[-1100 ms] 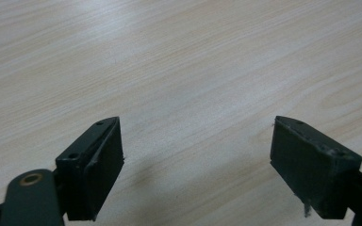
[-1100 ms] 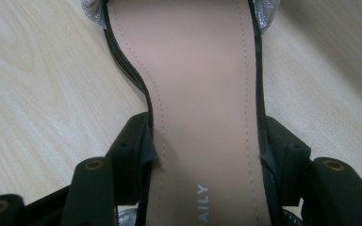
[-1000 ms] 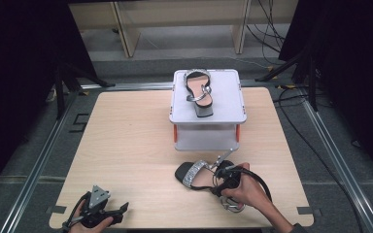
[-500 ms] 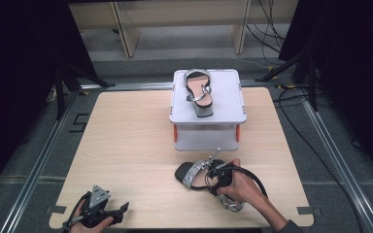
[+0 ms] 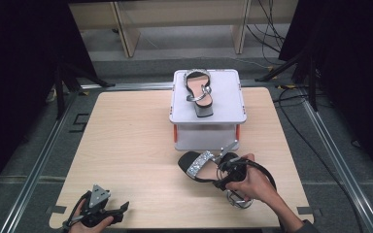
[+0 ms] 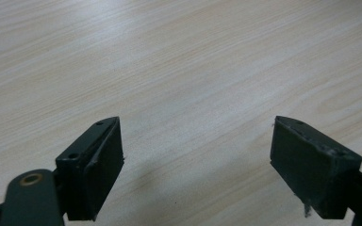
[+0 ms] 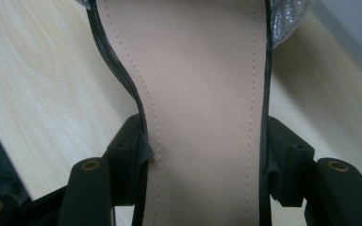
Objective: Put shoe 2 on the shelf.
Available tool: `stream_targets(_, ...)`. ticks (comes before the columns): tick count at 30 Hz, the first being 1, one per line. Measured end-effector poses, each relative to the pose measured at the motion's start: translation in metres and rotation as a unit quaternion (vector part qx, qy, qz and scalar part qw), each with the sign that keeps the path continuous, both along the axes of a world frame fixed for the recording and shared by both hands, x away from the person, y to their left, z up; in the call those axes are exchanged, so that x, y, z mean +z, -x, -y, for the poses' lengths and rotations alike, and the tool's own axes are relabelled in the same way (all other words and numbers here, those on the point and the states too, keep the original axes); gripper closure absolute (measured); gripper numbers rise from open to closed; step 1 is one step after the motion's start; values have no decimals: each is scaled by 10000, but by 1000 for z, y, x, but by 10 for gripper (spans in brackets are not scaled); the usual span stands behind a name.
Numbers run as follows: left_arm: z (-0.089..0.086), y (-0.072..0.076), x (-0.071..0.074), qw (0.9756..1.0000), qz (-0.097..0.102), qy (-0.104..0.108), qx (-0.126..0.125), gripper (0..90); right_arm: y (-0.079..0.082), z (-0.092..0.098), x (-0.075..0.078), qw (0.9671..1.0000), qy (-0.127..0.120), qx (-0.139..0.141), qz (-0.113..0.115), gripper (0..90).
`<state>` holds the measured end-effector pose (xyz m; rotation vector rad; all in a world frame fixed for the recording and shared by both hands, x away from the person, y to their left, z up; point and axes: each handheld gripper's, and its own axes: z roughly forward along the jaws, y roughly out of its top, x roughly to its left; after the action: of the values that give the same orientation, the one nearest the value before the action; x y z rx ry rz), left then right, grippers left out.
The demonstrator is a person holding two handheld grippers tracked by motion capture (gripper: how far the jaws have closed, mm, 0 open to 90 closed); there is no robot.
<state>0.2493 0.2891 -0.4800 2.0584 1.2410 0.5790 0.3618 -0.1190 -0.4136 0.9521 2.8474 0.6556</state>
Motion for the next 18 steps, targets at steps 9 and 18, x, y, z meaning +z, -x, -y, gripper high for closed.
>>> stream_targets(9, -1, -2, 1, 9999, 14, -62, -100, 175, 1, 16, 44, 9989, -414, -90, 218, 414)
stream_targets(18, 0, -2, -1, 10000, 36, 2, -31, 175, -2, 29, 82, 9956, -672, -176, 627, 414)
